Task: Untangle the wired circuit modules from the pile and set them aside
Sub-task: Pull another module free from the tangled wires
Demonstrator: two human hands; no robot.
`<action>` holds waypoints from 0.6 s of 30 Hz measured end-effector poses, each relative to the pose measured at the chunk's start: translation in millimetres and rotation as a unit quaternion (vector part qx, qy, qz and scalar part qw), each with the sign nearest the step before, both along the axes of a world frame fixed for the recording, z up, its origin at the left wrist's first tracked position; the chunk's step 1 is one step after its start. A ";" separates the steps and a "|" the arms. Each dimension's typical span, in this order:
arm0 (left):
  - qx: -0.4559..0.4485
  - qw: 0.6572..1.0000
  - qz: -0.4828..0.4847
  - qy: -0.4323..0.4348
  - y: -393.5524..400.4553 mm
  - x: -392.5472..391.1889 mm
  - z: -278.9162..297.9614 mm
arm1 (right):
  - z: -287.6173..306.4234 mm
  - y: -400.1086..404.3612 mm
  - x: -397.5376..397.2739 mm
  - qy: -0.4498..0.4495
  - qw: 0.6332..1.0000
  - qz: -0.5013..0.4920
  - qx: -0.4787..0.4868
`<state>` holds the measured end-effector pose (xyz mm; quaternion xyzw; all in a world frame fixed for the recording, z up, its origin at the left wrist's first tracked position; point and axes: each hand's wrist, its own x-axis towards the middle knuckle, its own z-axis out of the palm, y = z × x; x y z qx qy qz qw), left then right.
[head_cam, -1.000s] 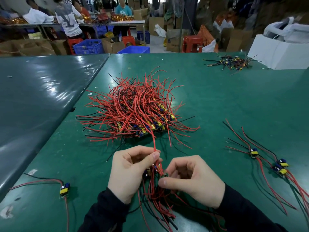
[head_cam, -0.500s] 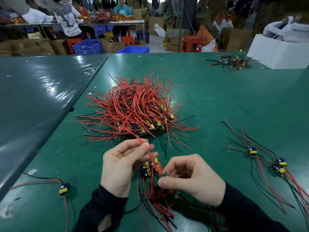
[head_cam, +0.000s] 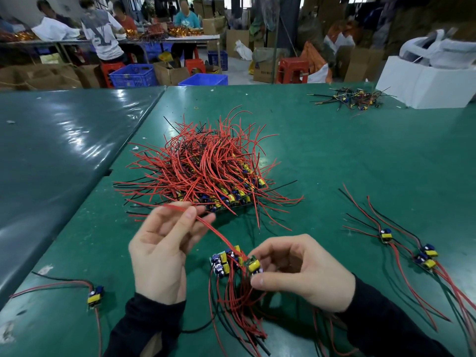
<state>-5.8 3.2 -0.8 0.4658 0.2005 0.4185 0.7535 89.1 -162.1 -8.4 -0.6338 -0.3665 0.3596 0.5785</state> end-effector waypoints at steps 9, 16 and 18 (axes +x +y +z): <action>0.007 1.000 -0.018 -0.020 10.8 -6.9 2.6 | 8.1 -8.9 25.0 -0.030 0.977 -0.170 0.128; 0.105 0.886 -0.425 -0.153 26.3 -16.1 7.4 | 16.5 -25.7 41.7 -0.133 0.960 -0.201 0.142; 0.075 0.818 -0.537 -0.192 23.1 -18.1 11.4 | 20.6 -32.7 43.8 -0.197 0.963 -0.139 0.123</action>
